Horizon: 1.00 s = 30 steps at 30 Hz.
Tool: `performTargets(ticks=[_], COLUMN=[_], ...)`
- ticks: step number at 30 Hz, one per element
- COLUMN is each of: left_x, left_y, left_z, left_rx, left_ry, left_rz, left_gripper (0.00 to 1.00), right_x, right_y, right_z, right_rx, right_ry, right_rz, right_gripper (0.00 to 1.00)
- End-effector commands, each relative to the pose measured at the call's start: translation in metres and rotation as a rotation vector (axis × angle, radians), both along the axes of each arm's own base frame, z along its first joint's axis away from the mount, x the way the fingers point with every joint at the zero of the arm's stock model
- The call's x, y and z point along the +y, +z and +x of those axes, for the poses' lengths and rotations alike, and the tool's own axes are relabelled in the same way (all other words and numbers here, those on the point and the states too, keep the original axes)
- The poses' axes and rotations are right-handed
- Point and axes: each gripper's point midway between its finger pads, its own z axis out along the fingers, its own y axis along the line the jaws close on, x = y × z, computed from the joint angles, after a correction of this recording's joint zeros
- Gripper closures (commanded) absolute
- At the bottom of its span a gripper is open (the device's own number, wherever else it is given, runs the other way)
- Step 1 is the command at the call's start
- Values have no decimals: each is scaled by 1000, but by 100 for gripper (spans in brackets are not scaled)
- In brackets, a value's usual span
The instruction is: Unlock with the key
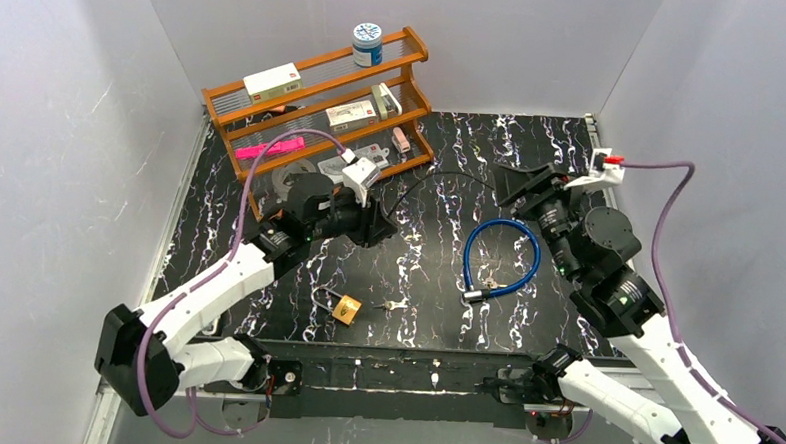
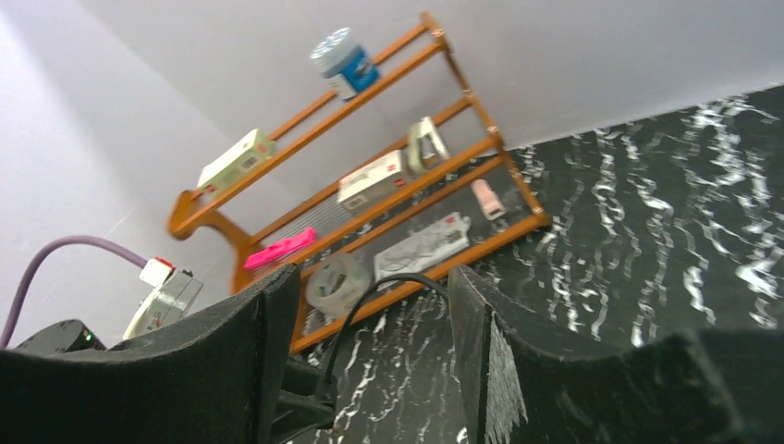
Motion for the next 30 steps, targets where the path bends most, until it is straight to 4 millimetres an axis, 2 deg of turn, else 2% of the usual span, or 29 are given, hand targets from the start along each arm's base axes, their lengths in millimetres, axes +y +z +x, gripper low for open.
performTargets(ticks=[1, 6, 10, 13, 16, 19, 21, 24, 25, 27, 30], left_x=[-1, -14, -41, -68, -91, -113, -125, -136, -139, -134, -132], left_y=[-2, -28, -48, -55, -74, -105, -118, -148, -158, -175, -185], left_z=[16, 47, 79, 103, 133, 152, 165, 177, 177, 185, 188], left_rx=[50, 117, 177, 190, 207, 242, 232, 252, 267, 270, 281], left_ry=[92, 151, 173, 168, 212, 228, 251, 280, 280, 343, 373], left_rz=[-3, 51, 84, 93, 115, 161, 186, 254, 273, 322, 340], left_gripper=[100, 100, 100, 100, 100, 100, 100, 100, 99, 90, 78], right_x=[-40, -44, -47, -51, -53, -52, -51, -50, -50, -49, -50], right_y=[-12, -12, -25, -29, -34, -41, -45, -51, -53, -55, -59], right_z=[-1, -8, -12, -16, -20, -22, -23, -25, -26, -27, -28], right_rx=[55, 64, 107, 122, 138, 160, 181, 212, 220, 236, 259], right_ry=[-175, -165, -168, -173, -170, -161, -155, -148, -147, -144, -150], right_rz=[-8, -38, -40, -29, -17, -13, -8, -14, -13, -14, -22], right_gripper=[32, 31, 31, 31, 31, 31, 31, 31, 32, 32, 32])
